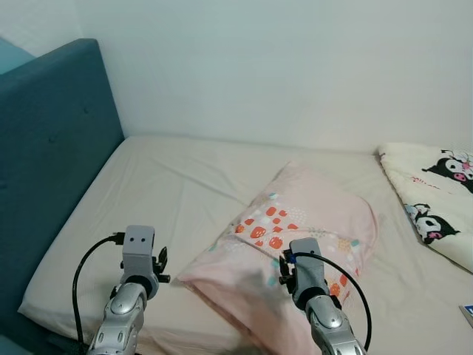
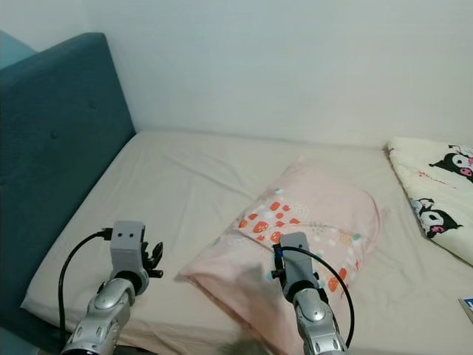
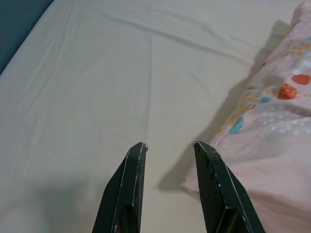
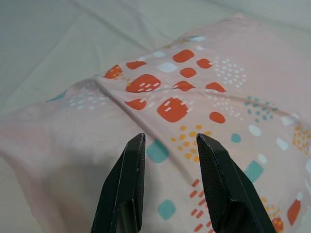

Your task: Clean up the room

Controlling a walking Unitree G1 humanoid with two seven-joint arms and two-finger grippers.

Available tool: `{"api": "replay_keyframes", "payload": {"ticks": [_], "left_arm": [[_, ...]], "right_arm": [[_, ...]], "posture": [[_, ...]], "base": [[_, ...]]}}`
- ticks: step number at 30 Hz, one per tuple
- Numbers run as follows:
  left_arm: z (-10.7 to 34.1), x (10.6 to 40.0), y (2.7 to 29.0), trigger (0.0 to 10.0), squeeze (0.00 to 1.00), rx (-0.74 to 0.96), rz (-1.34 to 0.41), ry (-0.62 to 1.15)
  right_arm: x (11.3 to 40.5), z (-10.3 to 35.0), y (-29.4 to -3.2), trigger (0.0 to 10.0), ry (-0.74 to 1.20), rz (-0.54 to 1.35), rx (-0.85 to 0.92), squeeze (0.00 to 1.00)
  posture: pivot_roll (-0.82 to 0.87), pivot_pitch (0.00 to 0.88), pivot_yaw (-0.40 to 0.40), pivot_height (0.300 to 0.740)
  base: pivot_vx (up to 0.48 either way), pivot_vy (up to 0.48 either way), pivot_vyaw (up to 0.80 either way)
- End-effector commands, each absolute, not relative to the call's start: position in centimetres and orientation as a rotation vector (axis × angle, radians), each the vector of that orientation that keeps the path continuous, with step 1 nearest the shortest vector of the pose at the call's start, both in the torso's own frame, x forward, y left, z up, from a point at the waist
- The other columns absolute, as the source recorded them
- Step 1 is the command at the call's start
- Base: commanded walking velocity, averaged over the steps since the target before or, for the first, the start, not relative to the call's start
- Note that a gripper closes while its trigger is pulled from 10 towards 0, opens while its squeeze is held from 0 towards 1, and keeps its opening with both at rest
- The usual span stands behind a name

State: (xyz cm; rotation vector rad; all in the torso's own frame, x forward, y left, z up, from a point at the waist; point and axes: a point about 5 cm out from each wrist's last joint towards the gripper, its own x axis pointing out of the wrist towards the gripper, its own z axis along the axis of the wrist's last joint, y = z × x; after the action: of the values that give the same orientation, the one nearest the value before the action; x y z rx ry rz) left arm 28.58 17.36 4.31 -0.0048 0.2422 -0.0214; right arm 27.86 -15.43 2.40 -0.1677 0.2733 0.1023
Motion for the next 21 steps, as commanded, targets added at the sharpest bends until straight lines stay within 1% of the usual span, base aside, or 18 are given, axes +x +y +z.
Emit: {"api": "replay_keyframes", "payload": {"ticks": [1,14,21], "left_arm": [[4.01,28.23,17.32,10.0,0.0,-0.006,-0.016,0.247],[4.16,28.27,17.31,10.0,0.0,-0.003,-0.007,0.234],[4.36,28.21,17.71,10.0,0.0,-0.005,0.014,0.226]], "right_arm": [[27.71,2.36,-15.71,10.0,0.283,0.091,-0.173,0.0],[27.46,2.19,-15.89,10.0,0.294,0.074,-0.16,0.0],[27.45,2.22,-15.64,10.0,0.289,0.076,-0.143,0.0]], "posture": [[0.0,0.022,-0.055,0.738],[0.0,0.029,-0.05,0.738],[0.01,0.029,-0.054,0.708]], "base": [[0.0,0.0,0.0],[0.0,0.0,0.0],[0.0,0.0,0.0]]}}
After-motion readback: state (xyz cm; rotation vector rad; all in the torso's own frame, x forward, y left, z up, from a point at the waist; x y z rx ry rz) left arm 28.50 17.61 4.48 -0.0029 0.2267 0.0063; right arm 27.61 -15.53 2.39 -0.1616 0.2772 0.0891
